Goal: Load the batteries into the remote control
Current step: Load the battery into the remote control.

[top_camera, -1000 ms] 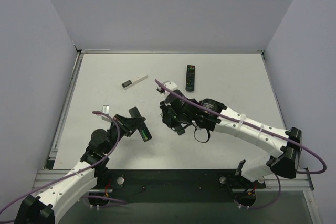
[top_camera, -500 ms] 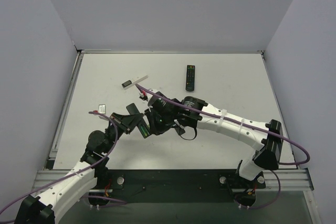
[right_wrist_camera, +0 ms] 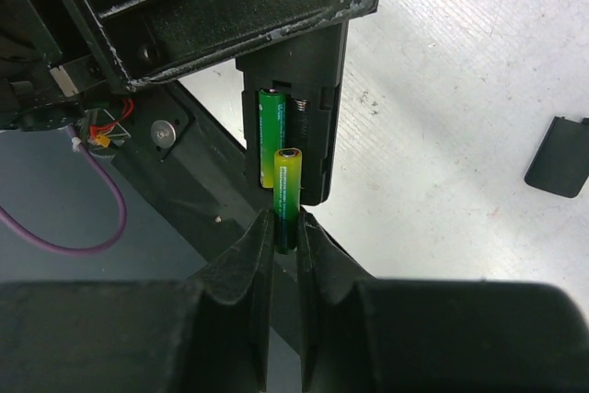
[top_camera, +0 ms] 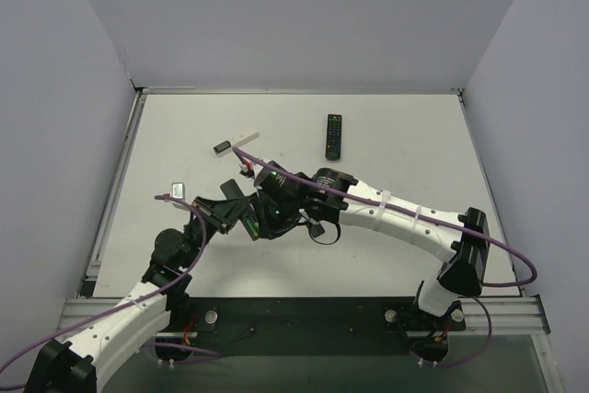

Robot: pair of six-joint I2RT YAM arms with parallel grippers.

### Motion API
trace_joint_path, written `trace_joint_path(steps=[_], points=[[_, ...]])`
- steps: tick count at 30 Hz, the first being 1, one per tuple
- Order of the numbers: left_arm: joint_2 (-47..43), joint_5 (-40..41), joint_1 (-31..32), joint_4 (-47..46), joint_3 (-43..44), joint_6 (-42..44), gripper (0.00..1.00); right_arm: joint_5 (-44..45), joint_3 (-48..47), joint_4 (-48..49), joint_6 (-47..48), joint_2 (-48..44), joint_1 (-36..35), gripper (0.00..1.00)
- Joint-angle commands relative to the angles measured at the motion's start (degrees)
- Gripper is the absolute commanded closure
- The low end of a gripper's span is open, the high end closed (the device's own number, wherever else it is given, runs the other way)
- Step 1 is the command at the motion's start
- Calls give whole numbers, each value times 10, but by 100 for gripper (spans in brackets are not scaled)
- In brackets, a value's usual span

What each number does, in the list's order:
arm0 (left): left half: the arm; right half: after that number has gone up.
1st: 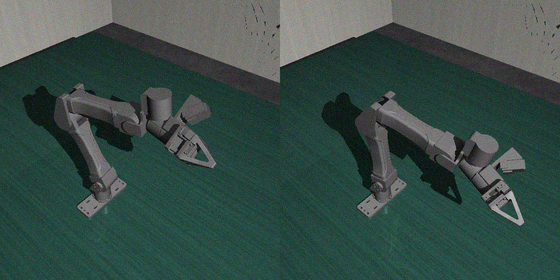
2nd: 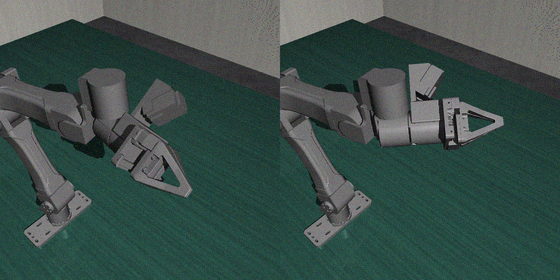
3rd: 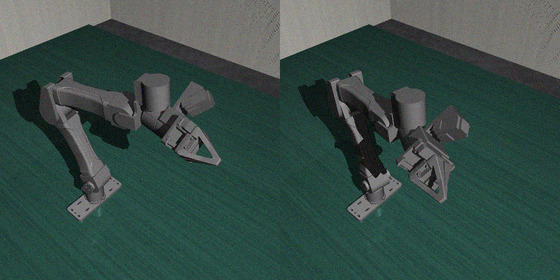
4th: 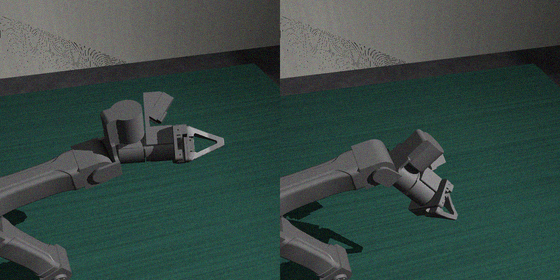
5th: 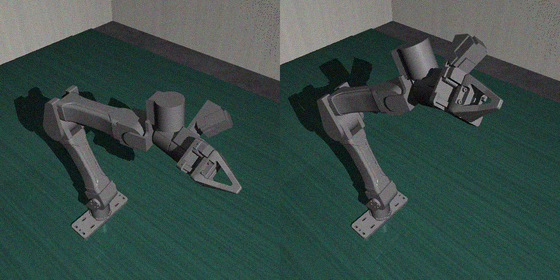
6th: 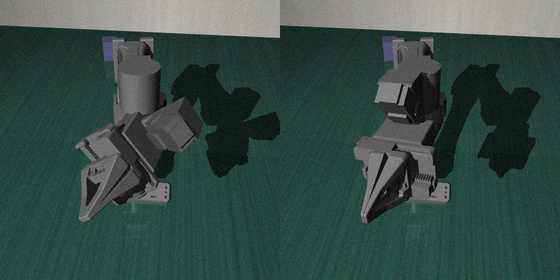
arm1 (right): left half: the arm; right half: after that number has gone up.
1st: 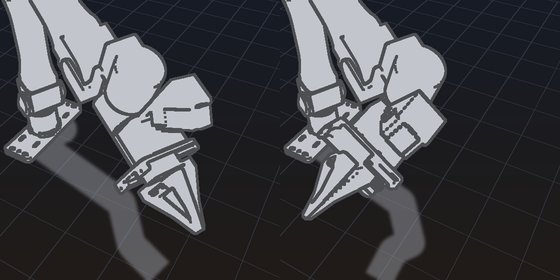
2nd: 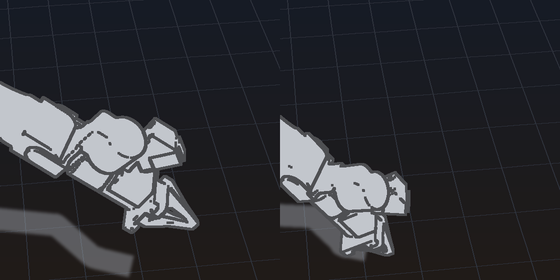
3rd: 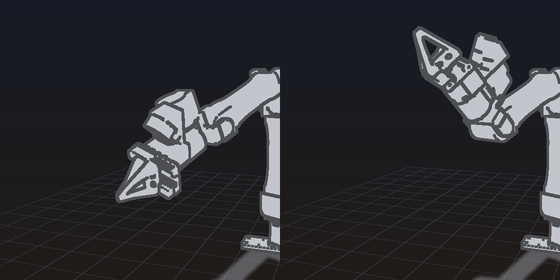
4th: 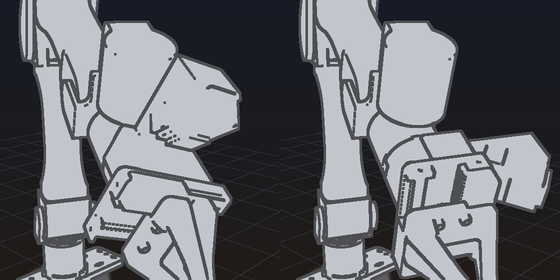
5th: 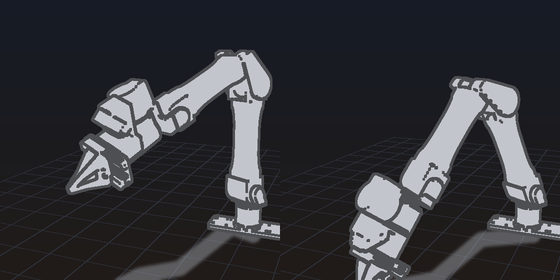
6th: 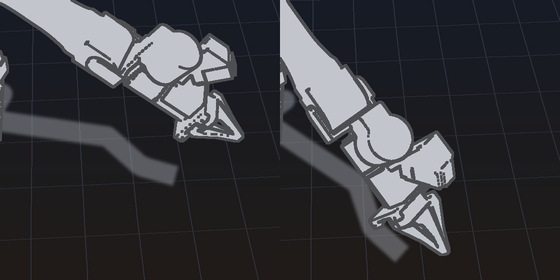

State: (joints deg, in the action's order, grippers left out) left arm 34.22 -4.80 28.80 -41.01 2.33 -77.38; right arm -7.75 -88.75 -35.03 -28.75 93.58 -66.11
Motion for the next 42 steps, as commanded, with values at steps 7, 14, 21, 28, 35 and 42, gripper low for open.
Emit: trace_joint_path(steps=[7, 14, 21, 28, 35, 42], points=[[-13, 2, -1, -41, -23, 0, 100, -10, -36, -26, -13, 30, -5, 95], [-15, 4, -1, -34, -23, -4, 100, 6, -47, -40, -21, 39, -3, 91], [-17, 10, 5, -28, -23, -7, 100, 11, -70, -59, -21, 56, -1, 86], [-20, 20, 11, -27, -39, -29, 100, 18, -91, -76, -21, 70, 6, 84], [-28, 32, 14, -6, -37, -48, 100, 26, -105, -96, -19, 80, 11, 84], [-28, 37, 15, 1, -39, -93, 100, 42, -116, -98, -15, 90, 14, 86]])
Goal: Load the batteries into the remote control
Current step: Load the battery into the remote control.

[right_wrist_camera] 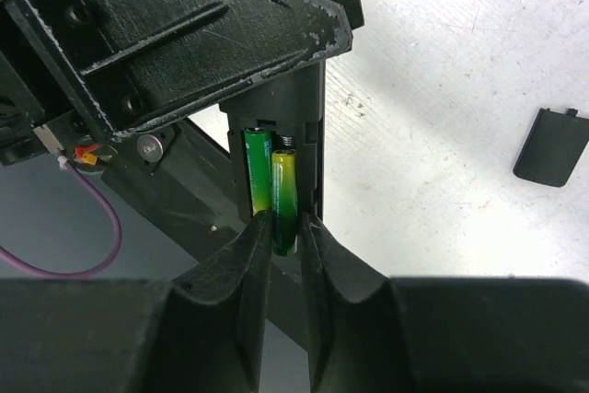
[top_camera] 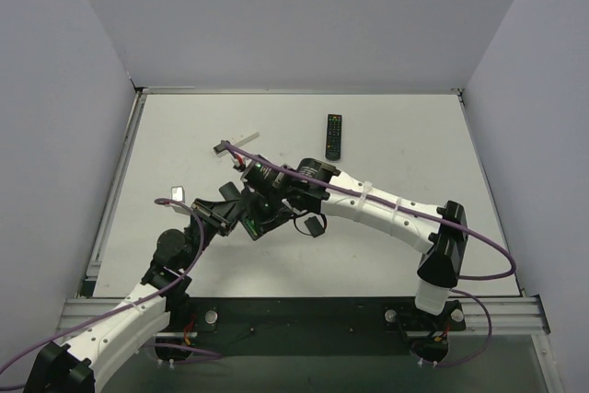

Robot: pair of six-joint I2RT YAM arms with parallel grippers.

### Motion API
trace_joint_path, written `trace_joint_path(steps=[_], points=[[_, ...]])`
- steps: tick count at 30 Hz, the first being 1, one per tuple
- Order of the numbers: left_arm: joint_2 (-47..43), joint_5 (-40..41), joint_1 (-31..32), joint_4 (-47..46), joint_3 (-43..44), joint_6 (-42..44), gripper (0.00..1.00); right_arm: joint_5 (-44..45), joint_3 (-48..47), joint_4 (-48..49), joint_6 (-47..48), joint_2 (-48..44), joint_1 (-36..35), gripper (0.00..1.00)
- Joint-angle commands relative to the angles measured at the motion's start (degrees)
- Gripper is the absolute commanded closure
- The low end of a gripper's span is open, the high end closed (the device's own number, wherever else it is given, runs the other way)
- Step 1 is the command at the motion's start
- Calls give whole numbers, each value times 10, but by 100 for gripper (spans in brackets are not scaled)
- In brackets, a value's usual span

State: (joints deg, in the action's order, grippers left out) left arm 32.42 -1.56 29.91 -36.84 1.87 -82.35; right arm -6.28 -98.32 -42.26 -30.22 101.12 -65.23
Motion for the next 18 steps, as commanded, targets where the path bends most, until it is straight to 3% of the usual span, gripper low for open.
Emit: trace_joint_path(steps=[1, 13, 17, 18], points=[[-9, 5, 4, -39, -35, -43, 100, 29, -22, -26, -1, 16, 5, 86], [-14, 9, 8, -31, -27, -39, 100, 33, -43, -27, 0, 29, 5, 84], [-23, 8, 8, -17, -31, -44, 100, 35, -49, -24, 17, 8, 1, 72], [-23, 7, 8, -14, -32, -44, 100, 35, -51, -22, 30, 1, -2, 65]])
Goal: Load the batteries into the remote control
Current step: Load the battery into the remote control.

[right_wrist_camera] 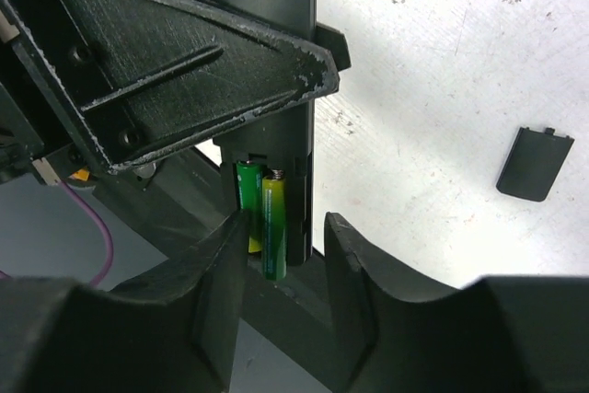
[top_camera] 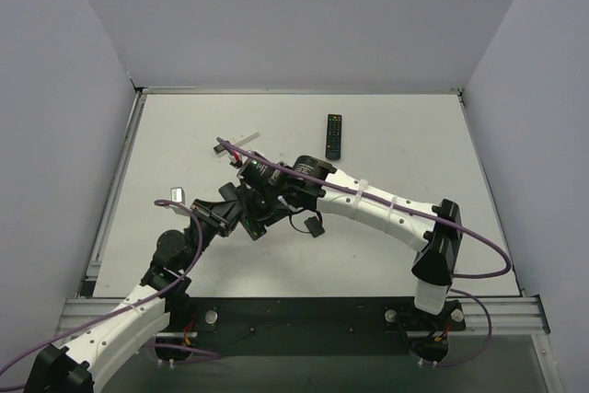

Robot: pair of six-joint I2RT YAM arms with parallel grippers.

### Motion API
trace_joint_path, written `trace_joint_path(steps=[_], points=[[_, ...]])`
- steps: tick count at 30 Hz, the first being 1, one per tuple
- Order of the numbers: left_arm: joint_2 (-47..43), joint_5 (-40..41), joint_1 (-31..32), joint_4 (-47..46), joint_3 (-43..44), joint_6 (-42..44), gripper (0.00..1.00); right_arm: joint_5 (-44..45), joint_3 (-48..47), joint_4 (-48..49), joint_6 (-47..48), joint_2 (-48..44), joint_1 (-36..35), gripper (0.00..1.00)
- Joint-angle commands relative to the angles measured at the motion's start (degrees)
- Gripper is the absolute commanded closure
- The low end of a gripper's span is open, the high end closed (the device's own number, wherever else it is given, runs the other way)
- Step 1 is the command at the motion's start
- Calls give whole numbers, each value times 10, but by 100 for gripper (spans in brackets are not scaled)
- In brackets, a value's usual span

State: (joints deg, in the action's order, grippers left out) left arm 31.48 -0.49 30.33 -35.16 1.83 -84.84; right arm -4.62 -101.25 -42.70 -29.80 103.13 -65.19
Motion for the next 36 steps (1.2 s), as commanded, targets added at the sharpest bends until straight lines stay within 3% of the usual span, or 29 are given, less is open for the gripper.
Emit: trace_joint_path(steps=[1, 4, 10, 14, 19, 22, 28, 36], points=[[-14, -5, 3, -29, -31, -20, 100, 19, -25, -13, 36, -34, -6, 62], [-14, -10, 3, -25, -33, -21, 100, 16, -22, -2, 81, -69, -14, 52], [-4, -36, 3, -25, -25, -26, 100, 7, 66, 95, 161, -181, -8, 50], [8, -59, 2, -25, -22, -30, 100, -105, 218, 218, 287, -265, 16, 45], [19, -88, 1, -26, 0, -30, 100, -258, 333, 344, 418, -335, 52, 44], [31, -107, 0, -31, 12, -29, 100, -349, 373, 397, 448, -342, 83, 45], [66, -144, 0, -56, 30, -23, 100, -393, 381, 402, 537, -307, 86, 52], [72, -152, 0, -62, 42, -19, 100, -425, 381, 397, 578, -261, 79, 55]])
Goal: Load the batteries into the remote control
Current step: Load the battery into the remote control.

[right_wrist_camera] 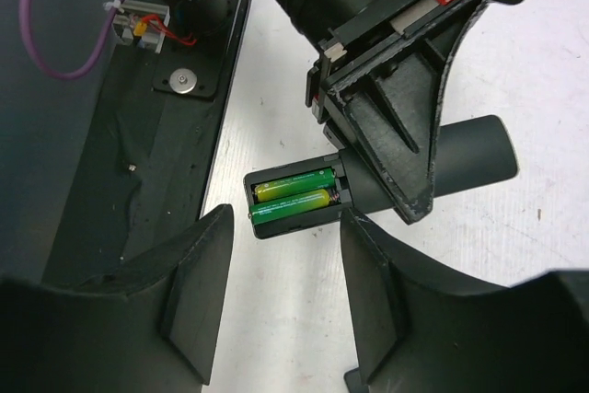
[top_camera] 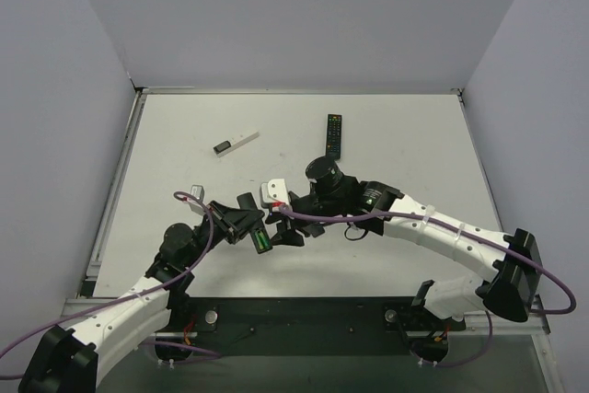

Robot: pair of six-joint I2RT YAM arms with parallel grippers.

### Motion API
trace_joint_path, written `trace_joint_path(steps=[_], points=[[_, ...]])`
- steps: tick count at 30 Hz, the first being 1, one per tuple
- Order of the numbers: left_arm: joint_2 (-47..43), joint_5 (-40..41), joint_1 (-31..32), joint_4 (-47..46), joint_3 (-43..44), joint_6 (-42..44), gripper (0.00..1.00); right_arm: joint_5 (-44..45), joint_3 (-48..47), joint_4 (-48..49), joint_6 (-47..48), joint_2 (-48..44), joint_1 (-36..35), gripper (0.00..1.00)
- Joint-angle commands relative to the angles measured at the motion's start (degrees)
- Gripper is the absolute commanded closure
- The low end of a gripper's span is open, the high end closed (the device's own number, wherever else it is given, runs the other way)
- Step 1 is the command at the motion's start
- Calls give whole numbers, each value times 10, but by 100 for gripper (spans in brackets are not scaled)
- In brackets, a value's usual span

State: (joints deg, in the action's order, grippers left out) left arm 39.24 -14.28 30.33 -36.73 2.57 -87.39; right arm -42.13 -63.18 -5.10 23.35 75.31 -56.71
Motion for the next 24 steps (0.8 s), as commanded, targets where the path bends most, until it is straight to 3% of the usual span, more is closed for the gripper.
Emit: trace_joint_path(steps=[1, 11, 24], points=[[-8, -15, 0, -45, 34, 8, 100, -50, 0, 18, 54, 20, -7, 57], [-7, -22, 0, -40, 46, 16, 100, -59, -6, -8, 67, 45, -10, 69], [-3, -24, 0, -41, 48, 17, 100, -51, -8, -11, 65, 56, -17, 69]])
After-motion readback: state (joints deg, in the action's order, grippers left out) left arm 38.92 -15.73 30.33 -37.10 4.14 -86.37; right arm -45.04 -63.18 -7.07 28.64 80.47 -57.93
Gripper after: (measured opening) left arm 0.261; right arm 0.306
